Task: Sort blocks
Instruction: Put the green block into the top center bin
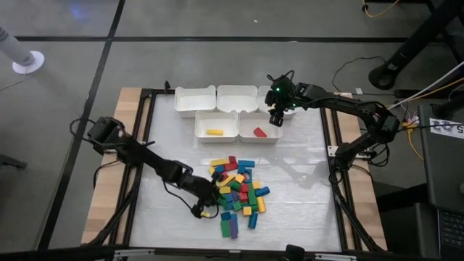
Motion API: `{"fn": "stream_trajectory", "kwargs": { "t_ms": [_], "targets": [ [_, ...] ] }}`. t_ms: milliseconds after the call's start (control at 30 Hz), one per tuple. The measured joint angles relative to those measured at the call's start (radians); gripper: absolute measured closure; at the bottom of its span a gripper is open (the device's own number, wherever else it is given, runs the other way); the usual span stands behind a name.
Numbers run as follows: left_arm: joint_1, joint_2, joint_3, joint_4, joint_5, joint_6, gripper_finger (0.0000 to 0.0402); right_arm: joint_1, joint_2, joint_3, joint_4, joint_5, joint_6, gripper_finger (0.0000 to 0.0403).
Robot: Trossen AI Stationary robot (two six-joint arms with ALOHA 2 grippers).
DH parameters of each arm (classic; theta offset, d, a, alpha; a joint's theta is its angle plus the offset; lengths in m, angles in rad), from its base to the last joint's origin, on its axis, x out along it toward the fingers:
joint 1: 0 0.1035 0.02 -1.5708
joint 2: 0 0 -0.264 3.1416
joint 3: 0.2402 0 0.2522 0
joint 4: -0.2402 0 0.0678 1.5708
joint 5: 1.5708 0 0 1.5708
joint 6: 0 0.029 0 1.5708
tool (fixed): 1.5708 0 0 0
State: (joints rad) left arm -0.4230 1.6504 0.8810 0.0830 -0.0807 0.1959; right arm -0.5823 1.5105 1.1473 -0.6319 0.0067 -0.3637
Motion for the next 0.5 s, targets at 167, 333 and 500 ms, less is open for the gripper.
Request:
{"fn": "stream_trajectory", "kwargs": {
  "t_ms": [167, 333, 500],
  "targets": [
    [0.073, -0.096, 0.000, -0.025, -0.059, 0.023, 0.0341, 0.000, 0.000, 0.000, 0.000, -0.046, 0.001, 0.0223],
    [0.201, -0.171, 0.000, -0.050, -0.183, 0.125, 0.0341, 0.000, 0.000, 0.000, 0.000, -0.113, 0.001, 0.0223],
    [0.379, -0.196, 0.000, -0.011, -0.215, 0.230, 0.0340, 0.000, 0.000, 0.000, 0.000, -0.131, 0.011, 0.0223]
  ]
}}
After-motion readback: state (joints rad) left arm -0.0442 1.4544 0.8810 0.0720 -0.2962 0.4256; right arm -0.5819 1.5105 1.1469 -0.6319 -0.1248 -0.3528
